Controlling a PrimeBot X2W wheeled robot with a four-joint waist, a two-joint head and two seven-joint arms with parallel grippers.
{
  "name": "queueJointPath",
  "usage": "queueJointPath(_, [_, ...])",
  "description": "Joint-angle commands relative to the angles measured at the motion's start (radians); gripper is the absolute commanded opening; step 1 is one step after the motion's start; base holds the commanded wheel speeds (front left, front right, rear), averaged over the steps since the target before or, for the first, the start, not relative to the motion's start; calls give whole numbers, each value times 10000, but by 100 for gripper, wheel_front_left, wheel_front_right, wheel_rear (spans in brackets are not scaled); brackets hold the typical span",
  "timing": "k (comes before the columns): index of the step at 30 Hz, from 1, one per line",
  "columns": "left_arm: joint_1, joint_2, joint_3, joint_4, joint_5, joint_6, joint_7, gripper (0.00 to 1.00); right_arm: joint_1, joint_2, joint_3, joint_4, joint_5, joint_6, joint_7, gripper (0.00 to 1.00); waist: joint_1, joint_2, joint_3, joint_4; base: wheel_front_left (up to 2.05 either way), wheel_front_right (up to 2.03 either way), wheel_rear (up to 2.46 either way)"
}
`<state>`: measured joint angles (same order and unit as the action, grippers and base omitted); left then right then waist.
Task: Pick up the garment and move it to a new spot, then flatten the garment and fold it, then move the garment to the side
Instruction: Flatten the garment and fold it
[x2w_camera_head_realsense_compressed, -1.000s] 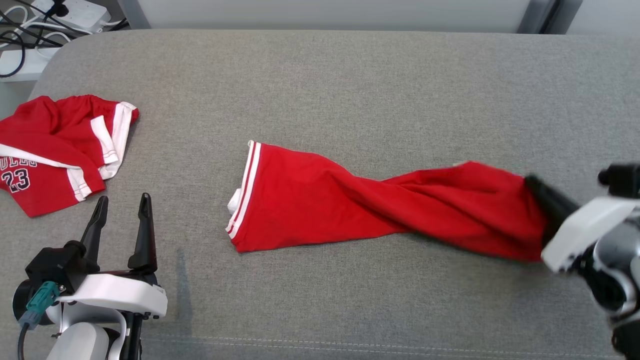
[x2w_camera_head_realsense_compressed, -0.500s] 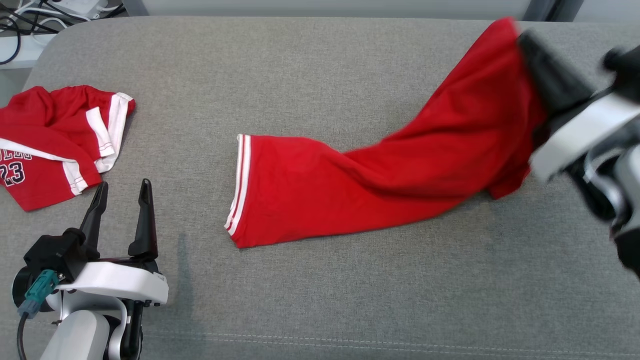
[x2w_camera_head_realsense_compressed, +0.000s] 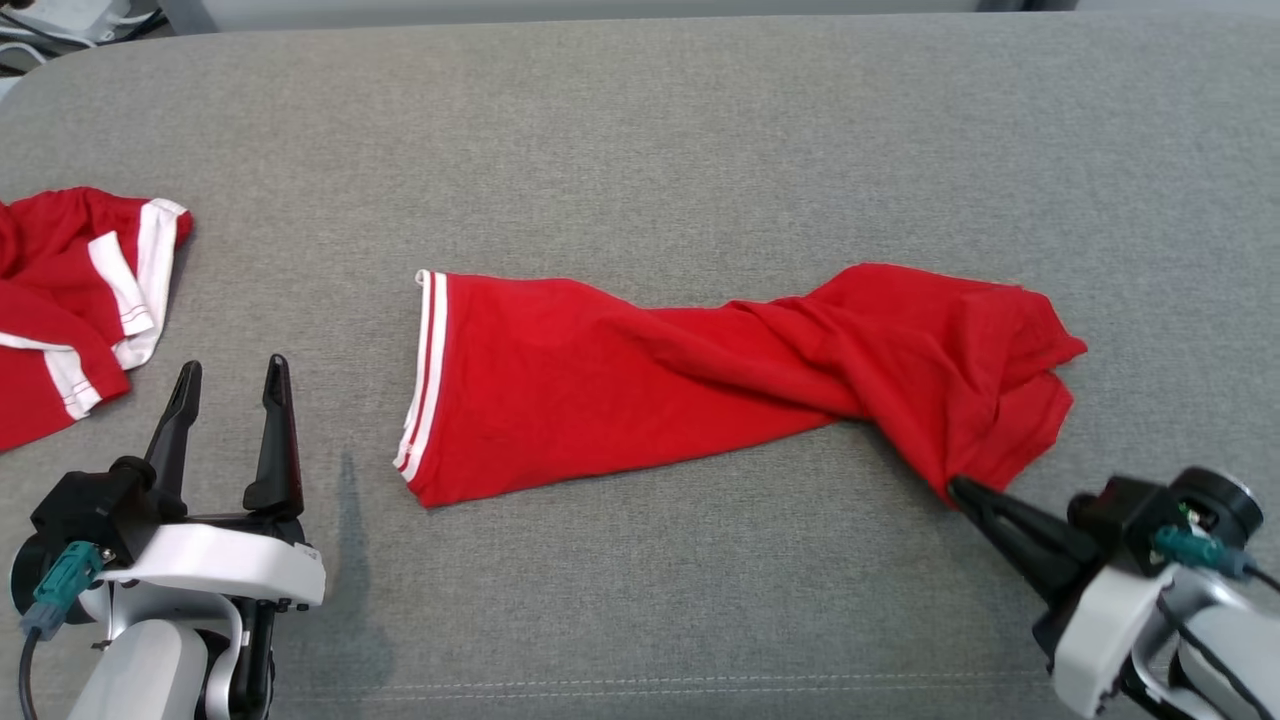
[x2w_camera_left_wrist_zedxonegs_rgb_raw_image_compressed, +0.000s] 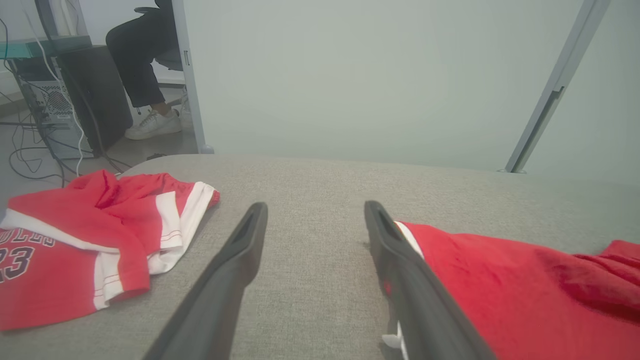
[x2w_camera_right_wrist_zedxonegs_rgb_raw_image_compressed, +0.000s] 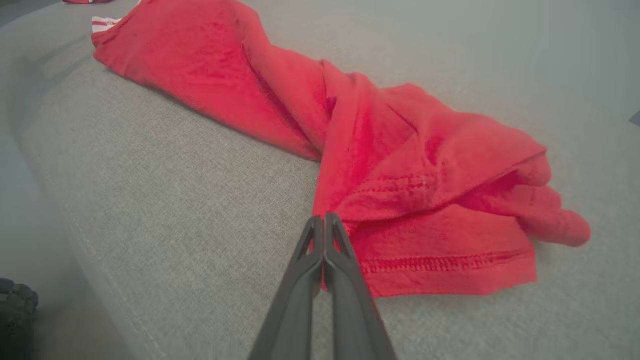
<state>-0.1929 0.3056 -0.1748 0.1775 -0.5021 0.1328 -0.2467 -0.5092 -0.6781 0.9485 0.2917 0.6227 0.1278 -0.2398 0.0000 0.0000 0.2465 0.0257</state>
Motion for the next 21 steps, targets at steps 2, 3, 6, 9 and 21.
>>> queueJointPath(2, [-397, 390, 426, -256, -28, 0, -17, 100, 742, -503, 107, -306, -59, 29, -208, 0, 0, 0, 6, -129, 0, 0, 0])
queueJointPath(3, [-390, 399, 420, -266, -30, 3, -11, 100, 907, -563, 105, -335, -65, 29, -211, 0, 0, 0, -7, -145, 0, 0, 0])
queueJointPath(6, [-335, 423, 398, -305, -47, 26, 11, 100, 1557, -698, -171, -203, -40, 29, -216, 0, 0, 0, -71, -169, 0, 0, 0])
queueJointPath(9, [-293, 438, 386, -327, -64, 54, 38, 100, 1866, -639, -416, 44, -39, 29, -217, 0, 0, 0, -109, -165, 0, 0, 0])
queueJointPath(21, [149, 556, 359, -431, -138, 200, 179, 100, 3398, 296, -4297, -534, 159, 29, -219, 100, 0, 0, -795, 34, 0, 0, 0])
